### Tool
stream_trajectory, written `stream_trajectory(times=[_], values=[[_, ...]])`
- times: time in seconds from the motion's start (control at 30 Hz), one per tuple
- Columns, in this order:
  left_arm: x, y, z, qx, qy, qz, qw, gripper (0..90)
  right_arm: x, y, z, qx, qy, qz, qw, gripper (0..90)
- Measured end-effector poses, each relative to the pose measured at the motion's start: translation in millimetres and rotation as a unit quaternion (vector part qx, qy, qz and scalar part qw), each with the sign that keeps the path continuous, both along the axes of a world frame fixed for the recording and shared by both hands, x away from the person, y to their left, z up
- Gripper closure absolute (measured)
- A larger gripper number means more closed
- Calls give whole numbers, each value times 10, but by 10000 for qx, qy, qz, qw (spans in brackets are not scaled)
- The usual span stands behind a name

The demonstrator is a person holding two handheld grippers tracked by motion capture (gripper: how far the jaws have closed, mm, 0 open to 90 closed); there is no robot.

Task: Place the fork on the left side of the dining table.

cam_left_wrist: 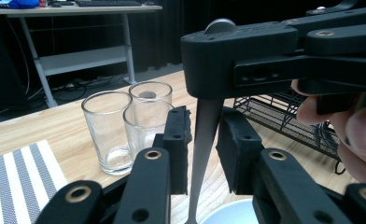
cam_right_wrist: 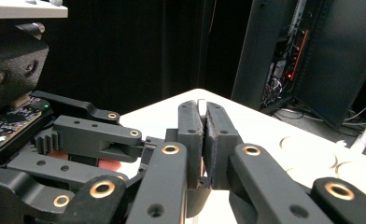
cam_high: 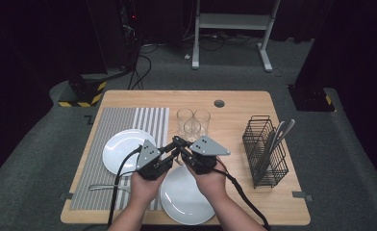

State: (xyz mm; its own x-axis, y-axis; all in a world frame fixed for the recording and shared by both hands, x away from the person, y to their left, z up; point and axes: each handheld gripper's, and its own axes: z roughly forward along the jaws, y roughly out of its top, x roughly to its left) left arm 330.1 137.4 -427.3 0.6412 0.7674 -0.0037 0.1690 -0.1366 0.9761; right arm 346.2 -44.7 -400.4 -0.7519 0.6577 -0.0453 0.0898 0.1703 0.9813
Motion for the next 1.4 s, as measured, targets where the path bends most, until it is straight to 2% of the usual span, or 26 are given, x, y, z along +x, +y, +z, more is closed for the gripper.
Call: stream_trajectory(times=[0.3, 0.5, 0.57, 0.73, 0.87, 1.07, 1.4], values=[[3, -12, 5, 24, -30, 8, 10000, 771, 3, 11, -8, 18, 40, 11, 10000, 859], [-3, -36, 10, 151, -86, 53, 9998, 793, 14, 5, -6, 22, 72, 13, 10000, 854], [5, -39, 10, 181, -51, 64, 9998, 794, 6, -6, 10, 79, 49, 10, 10000, 788], [31, -40, 2, 158, -22, 105, 9998, 795, -37, -72, 89, 256, -19, 13, 9997, 723], [67, -38, 9, 126, -8, 134, 9998, 795, -59, -128, 126, 278, -46, -54, 9996, 680], [121, 20, 23, 84, 51, 145, 9998, 794, -65, -217, 95, 175, -69, -235, 9995, 583], [199, 144, 79, -38, 113, 199, 9997, 794, -33, -408, -69, -4, 67, -487, 9988, 547]])
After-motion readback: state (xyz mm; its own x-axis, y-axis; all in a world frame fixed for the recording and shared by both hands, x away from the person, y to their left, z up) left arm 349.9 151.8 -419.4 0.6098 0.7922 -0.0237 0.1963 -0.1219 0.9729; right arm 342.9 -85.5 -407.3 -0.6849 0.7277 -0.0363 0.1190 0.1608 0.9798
